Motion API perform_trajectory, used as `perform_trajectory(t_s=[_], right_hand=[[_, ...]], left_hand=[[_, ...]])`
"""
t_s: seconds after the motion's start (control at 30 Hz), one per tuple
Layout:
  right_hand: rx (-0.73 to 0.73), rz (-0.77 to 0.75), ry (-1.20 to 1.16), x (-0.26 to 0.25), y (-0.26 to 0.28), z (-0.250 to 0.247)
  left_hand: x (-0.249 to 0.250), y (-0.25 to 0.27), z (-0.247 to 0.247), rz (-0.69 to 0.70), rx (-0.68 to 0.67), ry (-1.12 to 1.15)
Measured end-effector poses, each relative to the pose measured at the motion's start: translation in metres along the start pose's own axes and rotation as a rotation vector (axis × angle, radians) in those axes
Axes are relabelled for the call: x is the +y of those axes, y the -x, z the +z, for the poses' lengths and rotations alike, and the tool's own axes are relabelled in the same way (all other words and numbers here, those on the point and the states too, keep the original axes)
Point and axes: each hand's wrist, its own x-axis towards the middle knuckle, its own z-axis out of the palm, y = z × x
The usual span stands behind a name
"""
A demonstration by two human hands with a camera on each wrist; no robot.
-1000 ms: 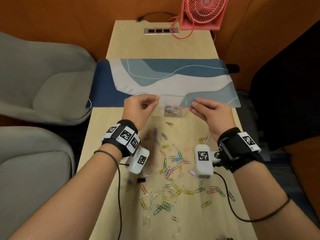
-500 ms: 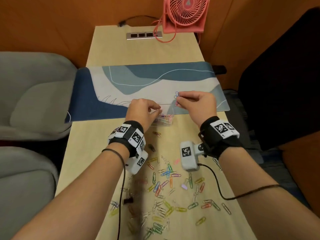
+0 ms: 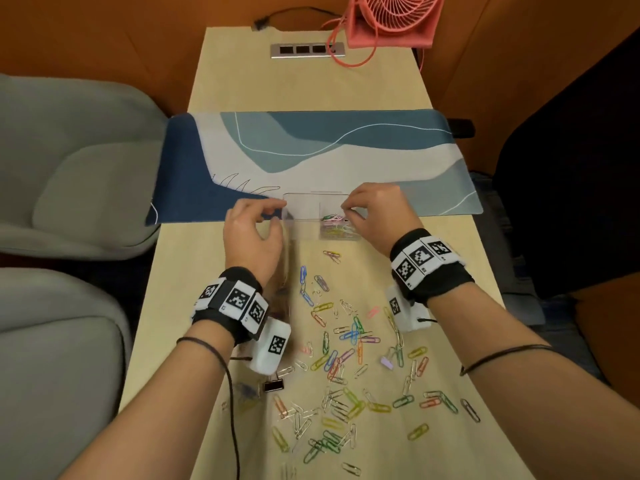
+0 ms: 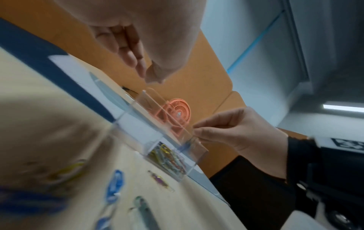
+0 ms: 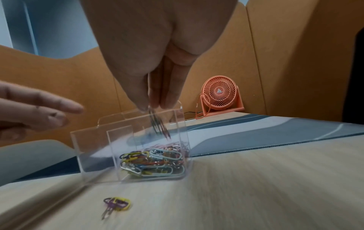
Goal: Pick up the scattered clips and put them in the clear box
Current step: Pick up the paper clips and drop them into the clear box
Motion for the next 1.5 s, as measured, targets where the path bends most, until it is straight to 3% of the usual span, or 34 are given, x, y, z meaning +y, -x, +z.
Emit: perform_trajectory(t_s=[0.07,0.2,0.3,0.4,0.57,0.7,0.8,0.97,1.2,1.3,1.5], right_hand=[[-0.019,0.027,0.041,-0.003,0.002,-0.001],[0.089,0.028,0.009,-0.022,0.019,-0.002],[-0.078,-0.036,0.014,-0.040,0.038,0.012],[-0.272,0.001,0.059,-0.046,0.046,0.036],[-0.396,0.062,0.119,-0.054,0.064,0.065],[-0.315,0.068,0.134,-0.061,0.093,0.069],[-0.303,0.002,0.167,-0.063,0.113,0.070],[-0.313,0.014,0.218,-0.074,0.118,0.063],[-0.460,0.025,0.283,-0.080,0.110,0.050],[-0.448,0.099,0.162,-0.069,0.109,0.050],[-0.237,0.472,-0.402,-0.049,0.110,0.027]], left_hand=[[-0.012,0.006,-0.009,-0.087,-0.038,-0.038],[-0.033,0.024,-0.021,-0.195,-0.236,-0.242],[-0.039,0.043,-0.022,-0.168,-0.361,-0.374],[-0.035,0.066,-0.023,-0.085,-0.418,-0.424],[-0.021,0.096,-0.017,0.111,-0.519,-0.501],[-0.024,0.097,-0.013,0.194,-0.517,-0.596],[-0.028,0.096,-0.010,0.212,-0.489,-0.492],[-0.027,0.103,-0.017,0.121,-0.424,-0.407],[-0.015,0.096,-0.030,-0.030,-0.499,-0.446],[-0.016,0.095,-0.032,-0.131,-0.433,-0.374],[0.002,0.084,-0.035,-0.244,-0.243,-0.042]])
